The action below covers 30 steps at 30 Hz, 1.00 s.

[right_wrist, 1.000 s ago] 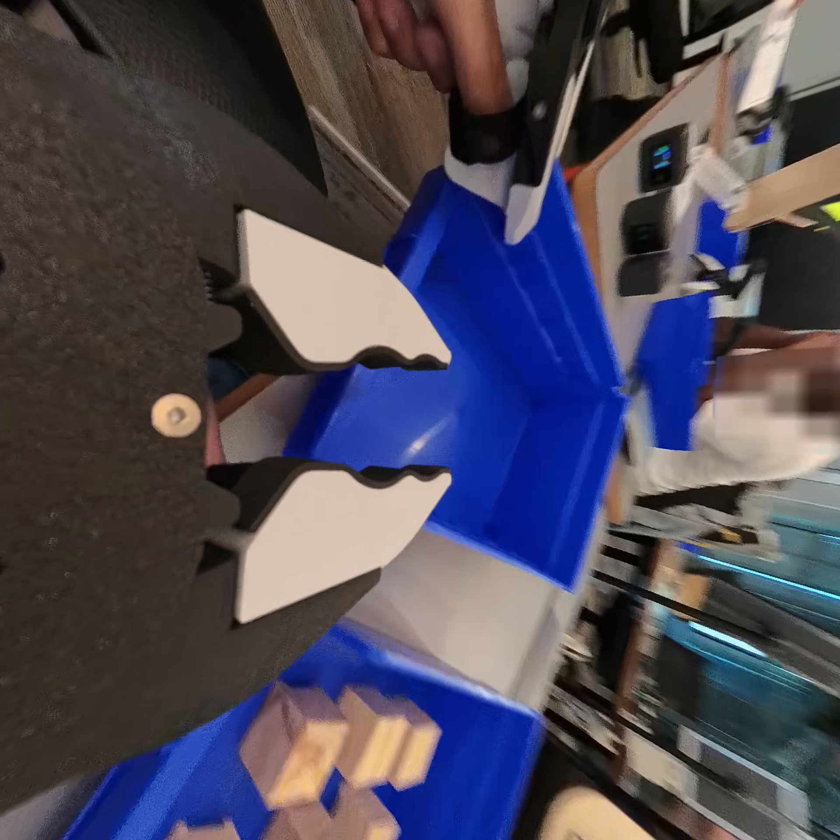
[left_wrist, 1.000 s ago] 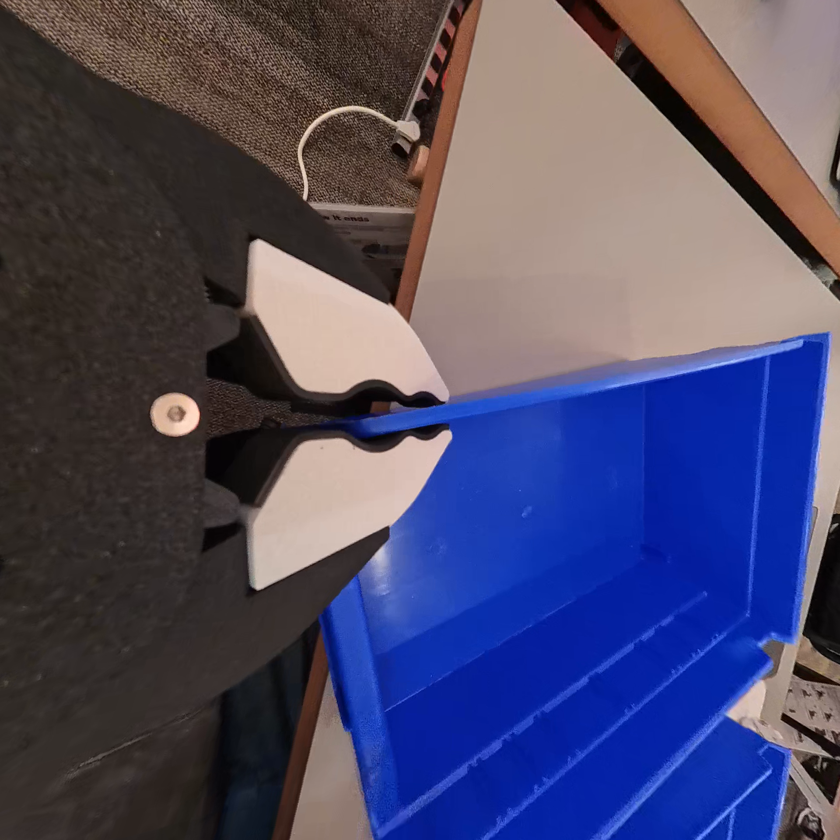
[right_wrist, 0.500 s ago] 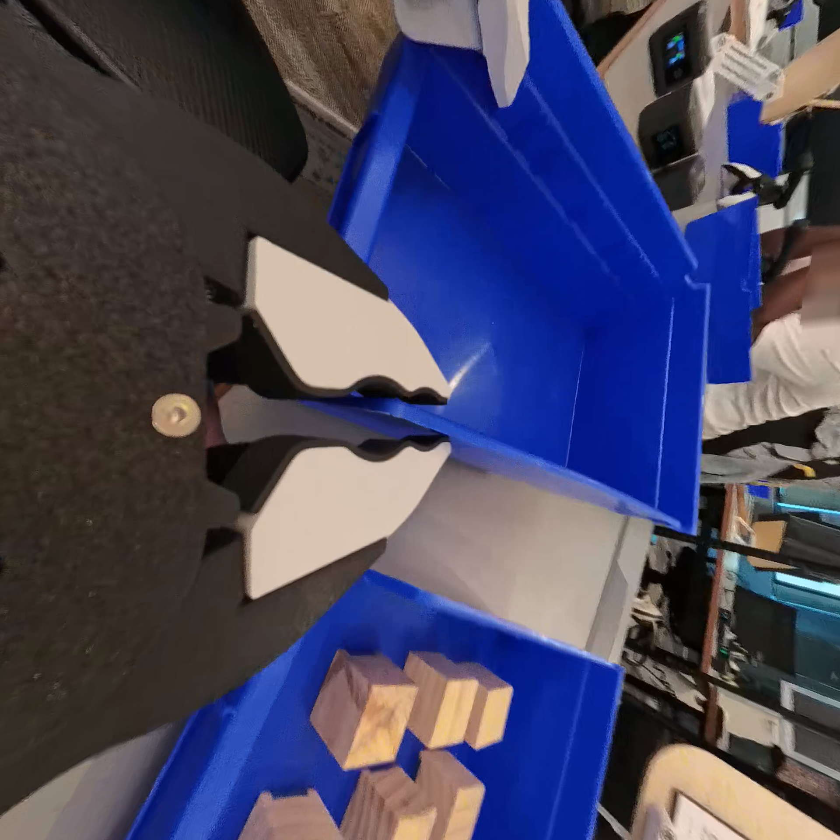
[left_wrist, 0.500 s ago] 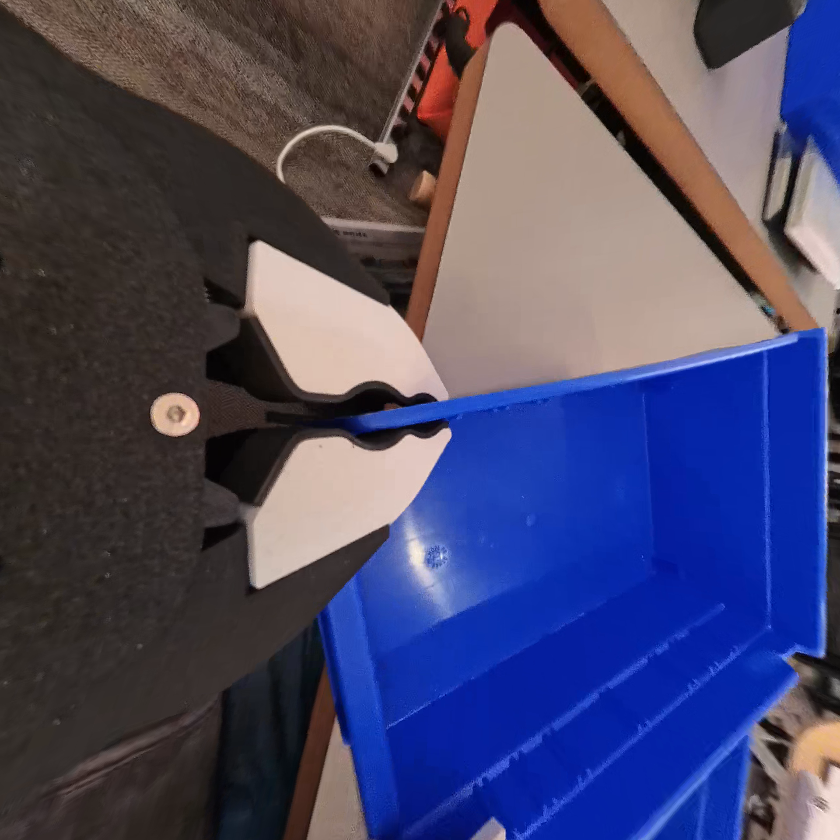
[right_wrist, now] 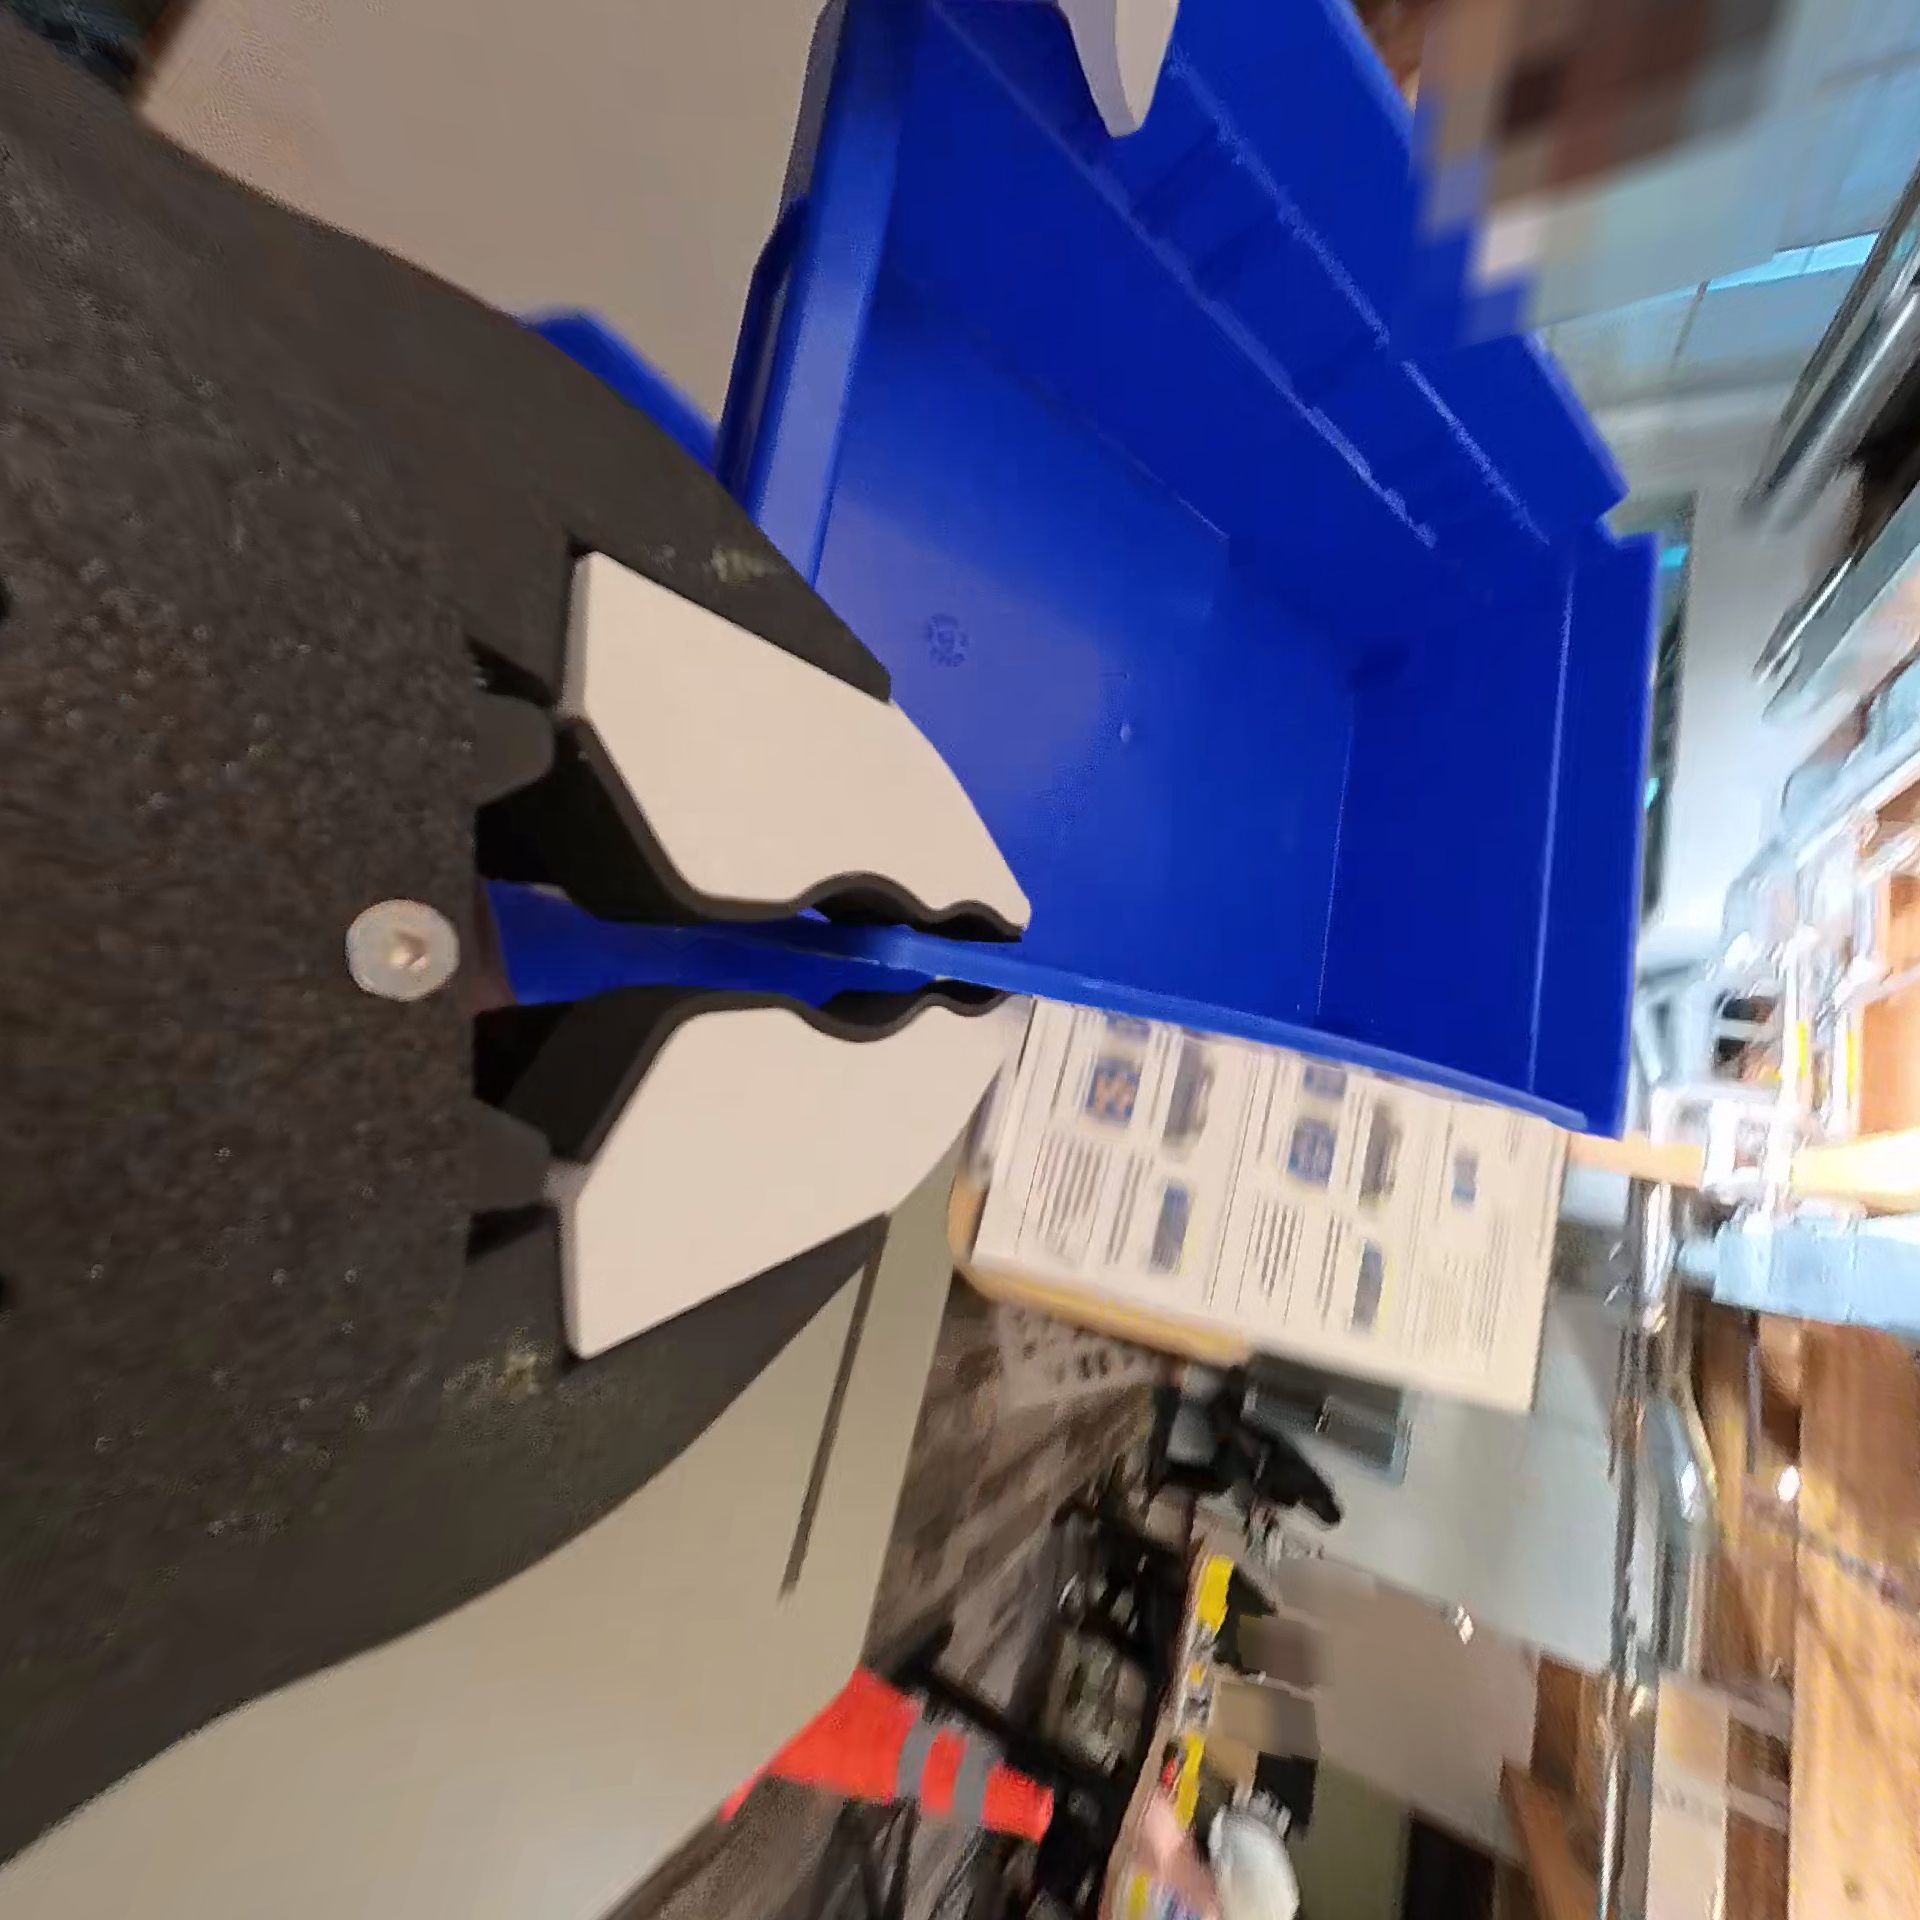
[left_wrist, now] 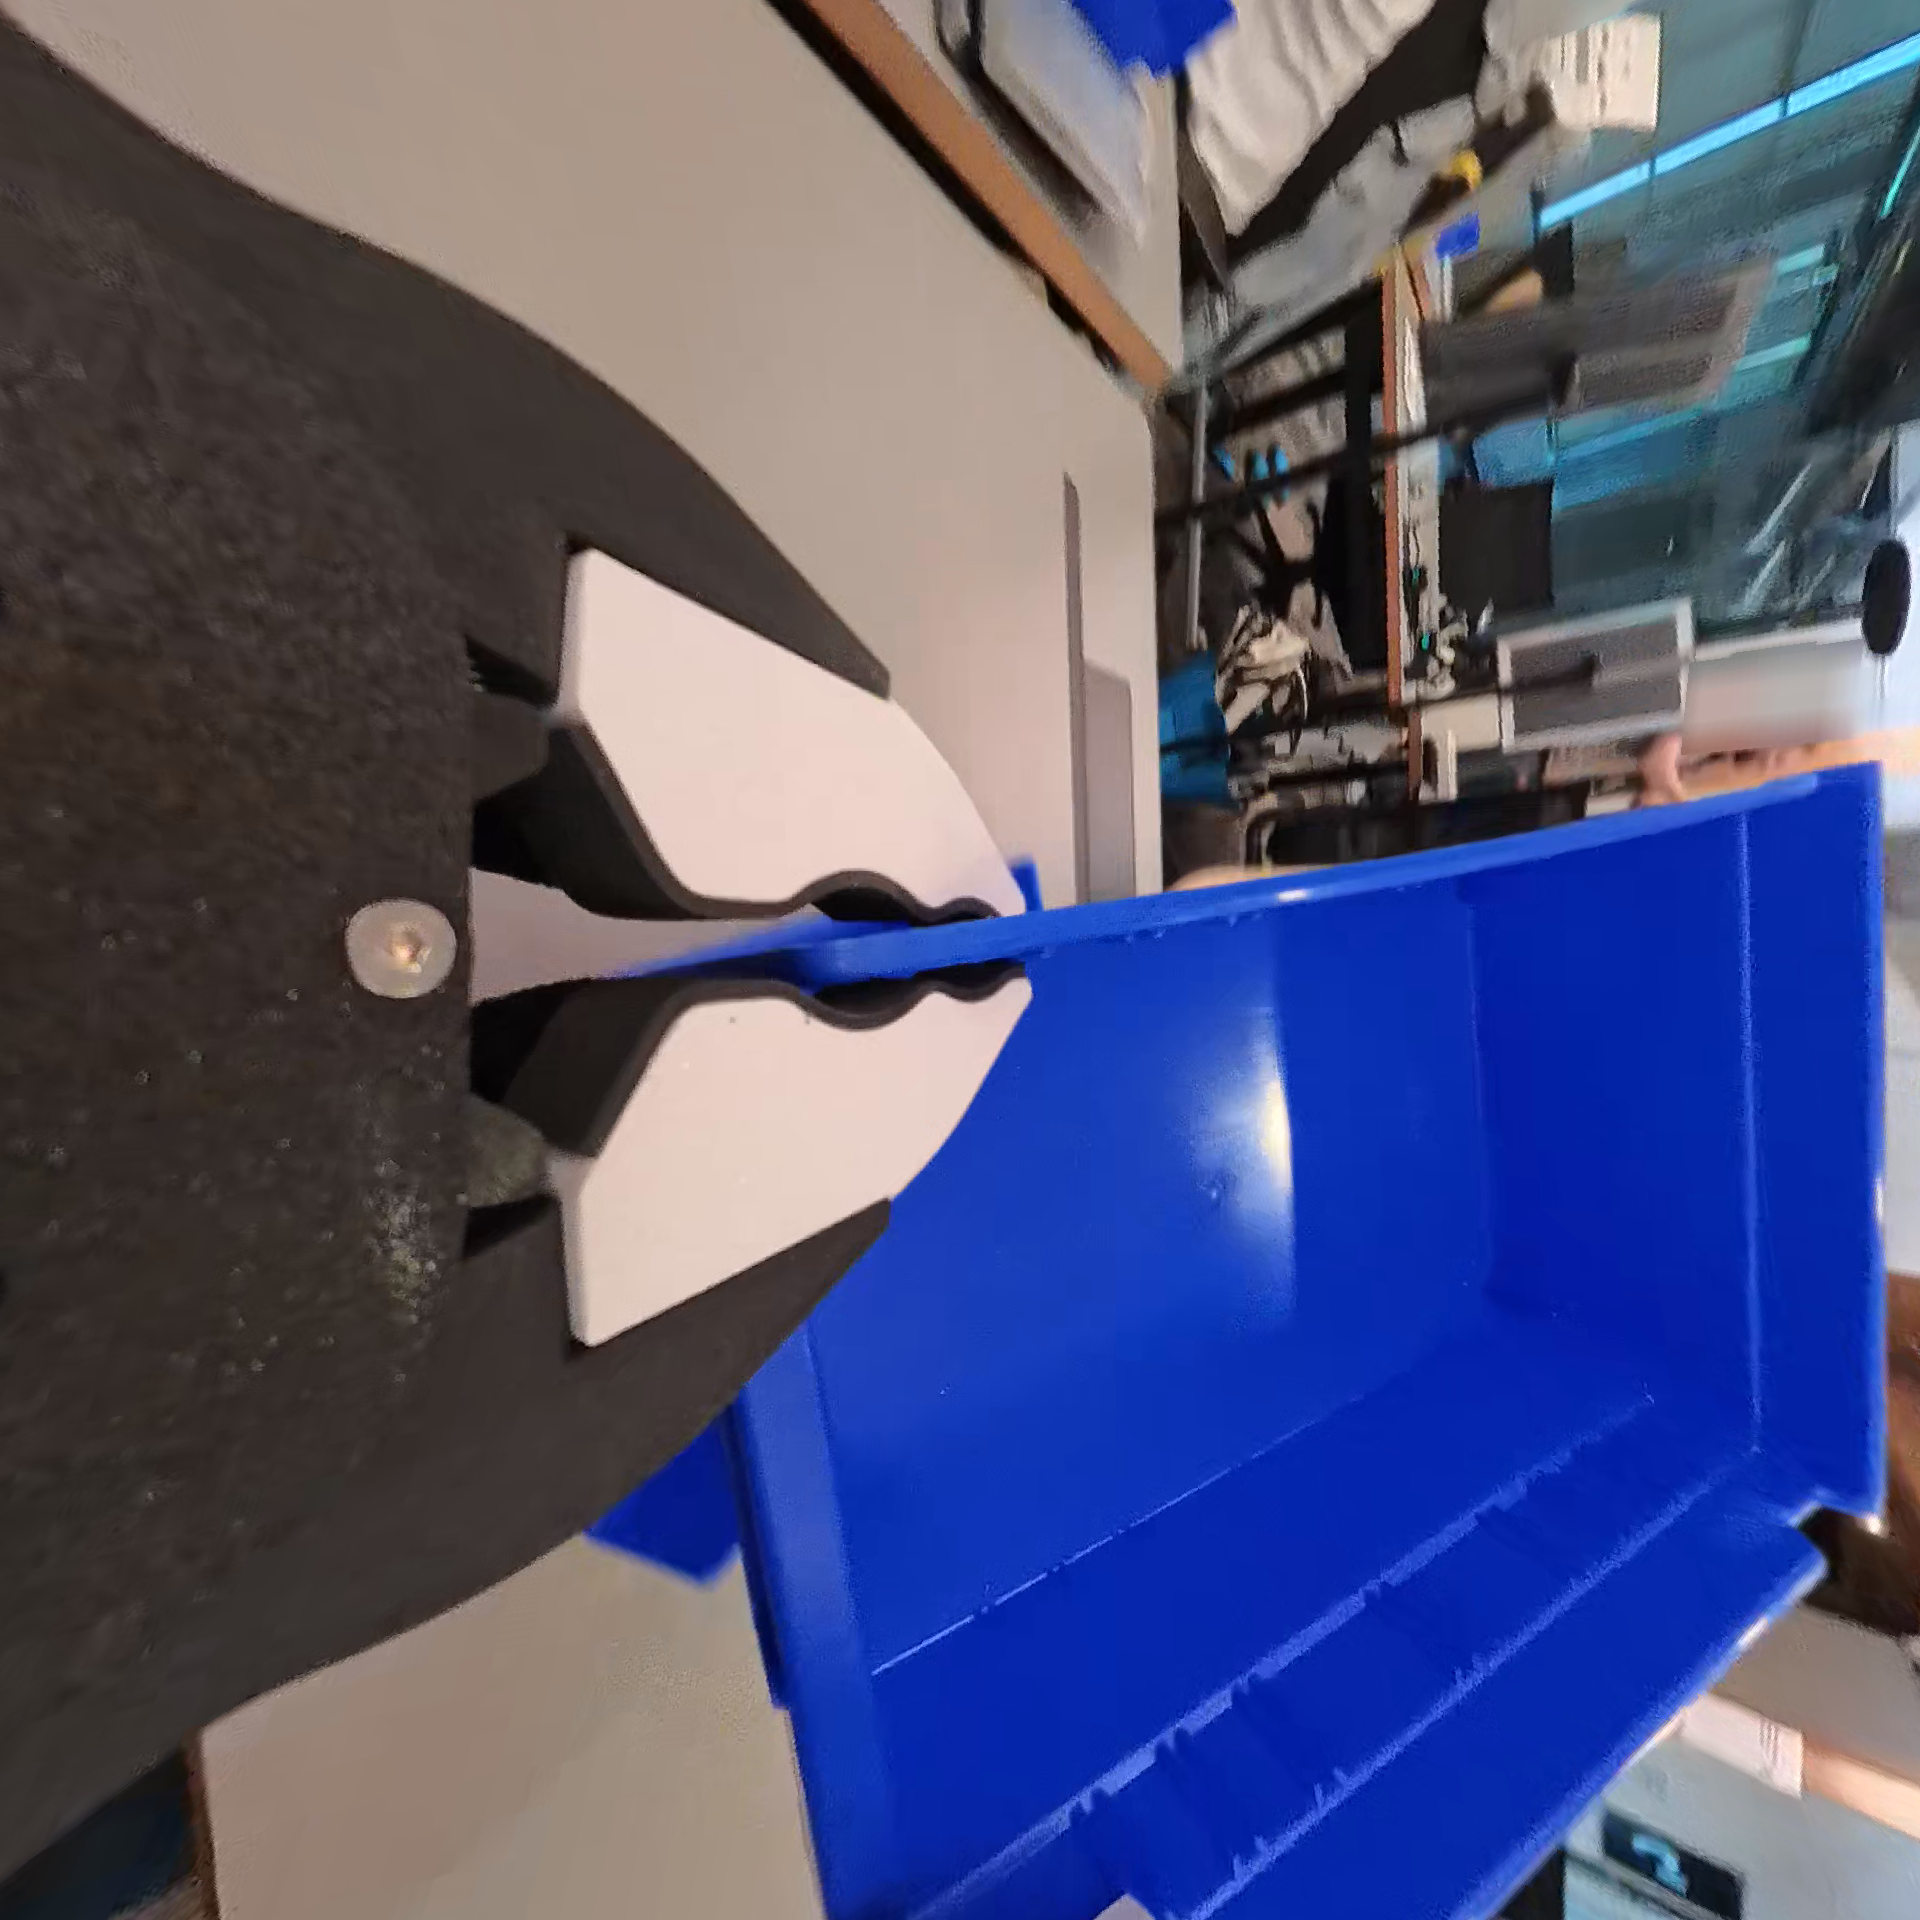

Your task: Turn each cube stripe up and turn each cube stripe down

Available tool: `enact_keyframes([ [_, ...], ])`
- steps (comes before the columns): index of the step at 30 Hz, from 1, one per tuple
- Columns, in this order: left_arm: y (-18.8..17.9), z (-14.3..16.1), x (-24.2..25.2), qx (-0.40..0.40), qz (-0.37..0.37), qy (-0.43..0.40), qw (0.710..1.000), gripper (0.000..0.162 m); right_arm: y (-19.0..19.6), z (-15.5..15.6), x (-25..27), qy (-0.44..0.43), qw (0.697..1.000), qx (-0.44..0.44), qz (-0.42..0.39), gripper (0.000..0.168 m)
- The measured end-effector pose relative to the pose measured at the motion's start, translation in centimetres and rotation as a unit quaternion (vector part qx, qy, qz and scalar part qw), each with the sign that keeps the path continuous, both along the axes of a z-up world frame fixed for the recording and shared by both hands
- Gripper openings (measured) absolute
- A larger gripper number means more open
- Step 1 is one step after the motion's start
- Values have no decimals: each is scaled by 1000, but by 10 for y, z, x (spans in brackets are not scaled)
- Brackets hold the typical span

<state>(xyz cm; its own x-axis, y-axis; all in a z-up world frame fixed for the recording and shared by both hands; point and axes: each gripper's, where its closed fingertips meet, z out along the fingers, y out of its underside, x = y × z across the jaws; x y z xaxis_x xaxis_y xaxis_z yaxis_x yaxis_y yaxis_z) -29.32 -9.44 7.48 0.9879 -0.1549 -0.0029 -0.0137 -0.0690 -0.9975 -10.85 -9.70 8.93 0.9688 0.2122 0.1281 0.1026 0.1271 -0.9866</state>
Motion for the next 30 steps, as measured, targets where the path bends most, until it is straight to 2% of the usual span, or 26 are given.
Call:
enact_keyframes([
  [3,24,-2,93,-10,-54,15,998,4,8,-1,93,3,997,-20,-72,5],
  [6,44,-26,183,-39,-105,35,993,4,12,-24,181,23,989,-63,-130,5],
  [9,65,-71,258,-79,-135,55,986,4,20,-60,254,28,978,-95,-184,5],
  [12,84,-125,309,-140,-151,51,977,5,36,-99,303,13,967,-148,-209,5],
  [14,92,-156,330,-179,-161,55,969,6,43,-121,322,19,961,-172,-214,5],
  [17,100,-182,345,-210,-168,55,962,6,57,-150,339,44,959,-203,-195,5],
  [23,96,-197,368,-217,-179,54,958,9,78,-191,368,110,950,-253,-143,5],
  [25,93,-200,376,-208,-176,77,959,11,77,-203,376,118,945,-272,-137,5],
  [30,83,-199,386,-202,-192,48,959,19,79,-205,385,153,952,-246,-101,5],
])
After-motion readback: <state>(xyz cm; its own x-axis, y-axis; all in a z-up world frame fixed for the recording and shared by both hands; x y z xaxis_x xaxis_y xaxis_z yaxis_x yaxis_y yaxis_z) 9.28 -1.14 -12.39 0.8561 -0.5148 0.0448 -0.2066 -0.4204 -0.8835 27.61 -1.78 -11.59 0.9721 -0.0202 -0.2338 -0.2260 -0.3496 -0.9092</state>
